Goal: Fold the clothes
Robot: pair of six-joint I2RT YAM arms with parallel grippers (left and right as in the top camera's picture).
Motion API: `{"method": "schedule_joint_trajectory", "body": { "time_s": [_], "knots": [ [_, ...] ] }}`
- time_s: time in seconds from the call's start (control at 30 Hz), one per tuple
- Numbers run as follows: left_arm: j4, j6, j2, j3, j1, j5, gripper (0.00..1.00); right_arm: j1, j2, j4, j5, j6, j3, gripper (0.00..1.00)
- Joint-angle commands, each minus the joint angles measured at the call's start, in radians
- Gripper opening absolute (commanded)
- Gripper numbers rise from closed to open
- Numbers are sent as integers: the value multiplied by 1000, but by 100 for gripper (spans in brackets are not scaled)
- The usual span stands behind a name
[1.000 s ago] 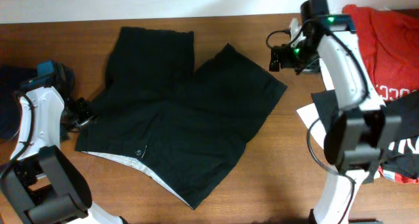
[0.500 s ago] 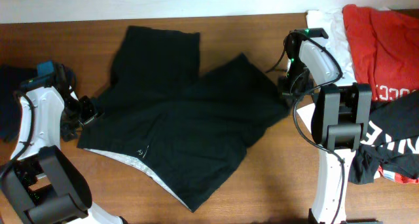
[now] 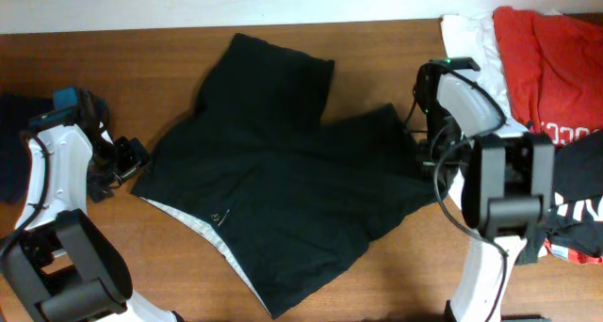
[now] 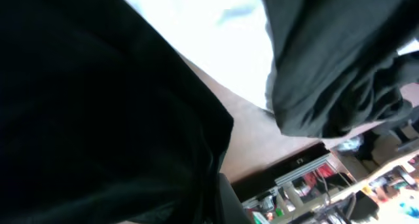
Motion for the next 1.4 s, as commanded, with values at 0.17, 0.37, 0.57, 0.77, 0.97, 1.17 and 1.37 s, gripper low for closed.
{"method": "schedule_joint_trajectory", "body": {
  "time_s": [0.17, 0.37, 0.57, 0.77, 0.97, 1.17, 1.37],
  "knots": [
    [74, 5, 8, -79, -68, 79, 86, -2, -298, 124, 34, 48, -259, 4],
    [295, 5, 84, -163, -95, -114, 87, -2, -298, 142, 34, 48, -259, 4],
    [308, 5, 175, -163, -99, -96, 70, -2, -298, 143, 34, 48, -259, 4],
    [433, 5, 215, -114, -102, -15, 0, -2, -298, 221, -44, 47, -259, 4],
    [503, 5, 215, 208, -102, -15, 0, 4, -297, 360, -309, -78, -259, 4],
    [561, 6, 217, 264, -136, -8, 65, 85, -297, 422, -319, -81, -259, 6],
    [137, 19, 217, 264, -143, 28, 99, 121, -297, 480, -302, -81, -259, 42]
  ]
}}
